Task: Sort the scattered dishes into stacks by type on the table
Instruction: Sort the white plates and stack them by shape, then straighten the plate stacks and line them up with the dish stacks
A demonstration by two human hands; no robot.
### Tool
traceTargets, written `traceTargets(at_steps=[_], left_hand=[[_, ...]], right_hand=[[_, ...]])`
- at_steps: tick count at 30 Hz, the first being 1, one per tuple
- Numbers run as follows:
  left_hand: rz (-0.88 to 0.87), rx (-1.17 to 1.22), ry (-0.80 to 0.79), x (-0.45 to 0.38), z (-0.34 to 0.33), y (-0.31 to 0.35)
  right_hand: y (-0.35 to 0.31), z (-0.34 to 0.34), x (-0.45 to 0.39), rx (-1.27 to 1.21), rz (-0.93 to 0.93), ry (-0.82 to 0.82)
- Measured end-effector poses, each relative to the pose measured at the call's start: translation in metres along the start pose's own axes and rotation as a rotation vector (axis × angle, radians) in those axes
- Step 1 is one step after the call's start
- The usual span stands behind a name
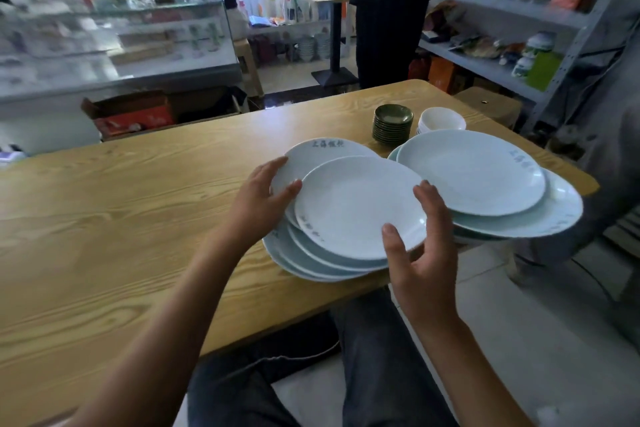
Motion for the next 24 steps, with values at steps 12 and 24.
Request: traceTargets(at_steps=[12, 24], left_hand=[[0.111, 0.389, -0.004, 0.011, -0.017, -0.017], [0.146, 0.448, 0.101, 0.012, -0.023, -0.025]], right_hand=[[-0.004, -0.024, 0.034, -0.63, -0.508, 0.013], [-0.002, -0.037, 0.027, -0.762, -0.566, -0.132]])
Point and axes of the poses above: each hand's wrist, its own x-axis away from the middle knuckle, its own z-axis out of the back of the hand, y = z × x, the point moved 2 cm from there along -x, towards the middle knuckle, and after that the axes turned 2 degrees about -y, right-handed, at the moved point
